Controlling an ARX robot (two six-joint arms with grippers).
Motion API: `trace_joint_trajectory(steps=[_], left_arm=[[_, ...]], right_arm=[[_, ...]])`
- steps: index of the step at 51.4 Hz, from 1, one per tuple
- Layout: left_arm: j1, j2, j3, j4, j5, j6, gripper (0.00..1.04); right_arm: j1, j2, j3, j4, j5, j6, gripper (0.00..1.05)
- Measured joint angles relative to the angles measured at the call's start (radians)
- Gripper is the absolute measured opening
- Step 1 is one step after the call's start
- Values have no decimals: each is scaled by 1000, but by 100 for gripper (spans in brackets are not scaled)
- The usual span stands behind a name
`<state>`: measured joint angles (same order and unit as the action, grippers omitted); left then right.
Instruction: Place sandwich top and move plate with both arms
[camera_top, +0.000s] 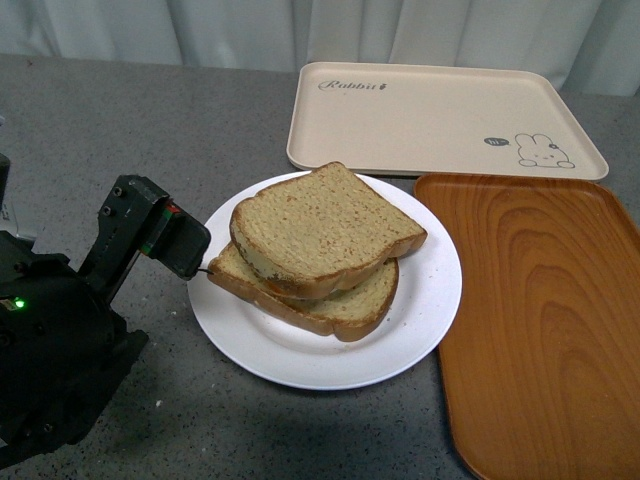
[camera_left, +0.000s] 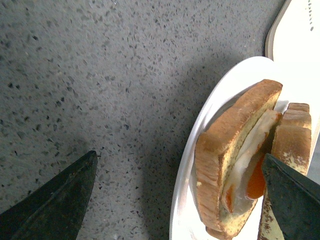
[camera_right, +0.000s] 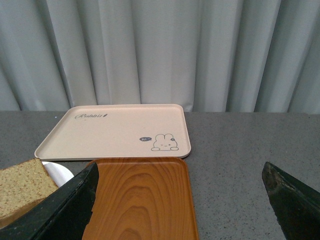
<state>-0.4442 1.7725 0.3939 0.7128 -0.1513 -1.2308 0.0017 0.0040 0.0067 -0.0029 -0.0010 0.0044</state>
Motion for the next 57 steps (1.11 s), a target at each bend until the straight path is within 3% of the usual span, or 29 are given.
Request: trace_joint_trajectory(steps=[9, 45, 57], left_arm=[[-55, 18, 10, 0, -7, -55, 98], [-62, 72, 40, 4, -22, -118, 98], [-62, 91, 39, 4, -21, -143, 61]], right_arm=[[0, 0, 0, 0, 0, 0, 96], [0, 0, 0, 0, 0, 0, 96], [0, 0, 0, 0, 0, 0, 96]])
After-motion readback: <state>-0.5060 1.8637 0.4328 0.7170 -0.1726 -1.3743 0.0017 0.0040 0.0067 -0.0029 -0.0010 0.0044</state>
